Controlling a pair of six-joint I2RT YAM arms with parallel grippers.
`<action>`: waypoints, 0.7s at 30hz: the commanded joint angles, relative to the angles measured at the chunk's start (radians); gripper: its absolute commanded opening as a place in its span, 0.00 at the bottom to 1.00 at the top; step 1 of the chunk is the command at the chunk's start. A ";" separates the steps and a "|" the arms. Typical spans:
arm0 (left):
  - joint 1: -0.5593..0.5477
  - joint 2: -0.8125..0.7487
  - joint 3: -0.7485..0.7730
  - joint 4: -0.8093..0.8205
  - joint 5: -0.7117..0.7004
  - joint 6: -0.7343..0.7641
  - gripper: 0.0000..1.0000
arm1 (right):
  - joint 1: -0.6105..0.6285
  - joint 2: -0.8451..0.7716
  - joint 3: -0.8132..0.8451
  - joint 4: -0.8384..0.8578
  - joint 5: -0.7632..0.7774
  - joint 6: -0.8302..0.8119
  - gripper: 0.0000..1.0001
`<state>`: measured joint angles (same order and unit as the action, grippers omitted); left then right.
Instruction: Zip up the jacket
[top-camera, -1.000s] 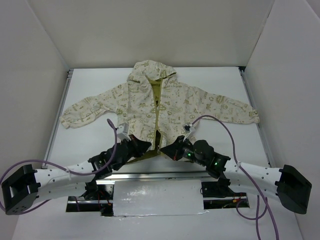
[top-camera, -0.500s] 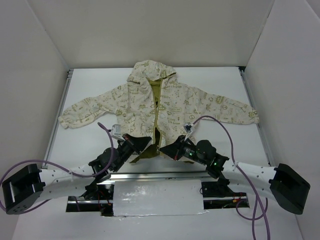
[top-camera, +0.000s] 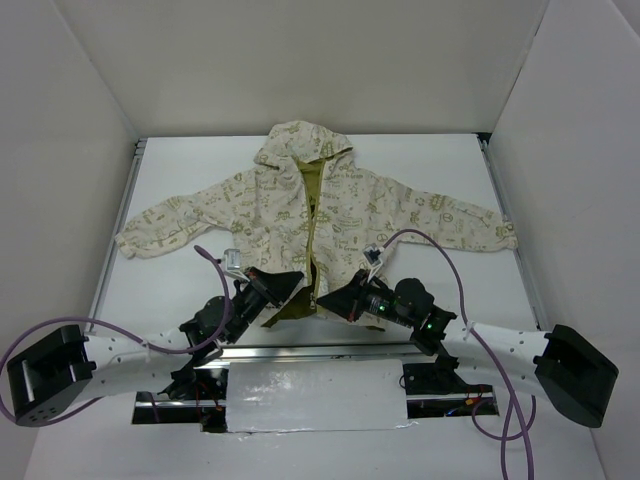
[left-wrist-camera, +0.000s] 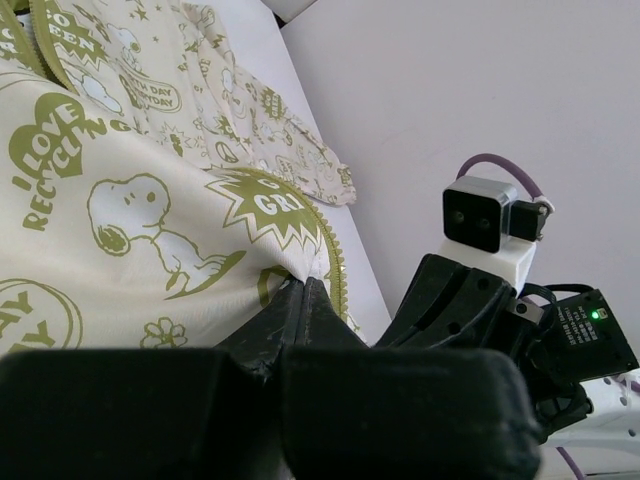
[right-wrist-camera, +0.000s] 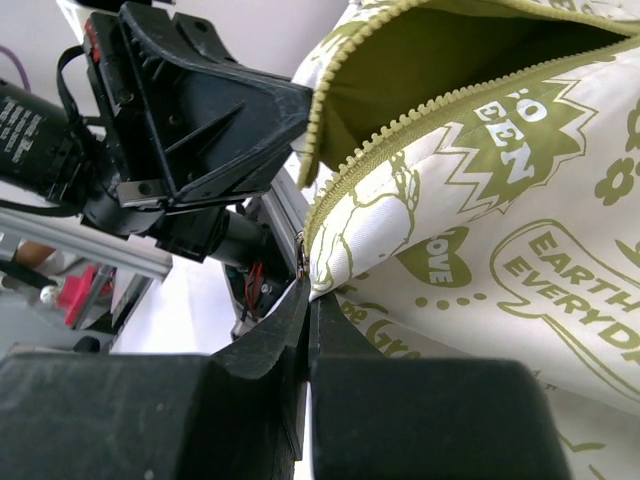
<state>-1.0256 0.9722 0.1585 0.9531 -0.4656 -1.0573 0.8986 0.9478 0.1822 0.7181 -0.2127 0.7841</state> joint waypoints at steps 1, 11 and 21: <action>-0.004 0.010 0.001 0.090 0.016 0.023 0.00 | -0.003 0.003 0.010 0.101 -0.040 -0.035 0.00; -0.005 0.010 -0.010 0.092 0.028 0.014 0.00 | -0.010 -0.017 0.028 0.060 0.002 -0.054 0.00; -0.004 0.022 -0.011 0.092 0.039 0.006 0.00 | -0.030 -0.020 0.042 0.060 0.007 -0.060 0.00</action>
<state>-1.0256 0.9882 0.1566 0.9646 -0.4400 -1.0508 0.8810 0.9447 0.1833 0.7227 -0.2165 0.7444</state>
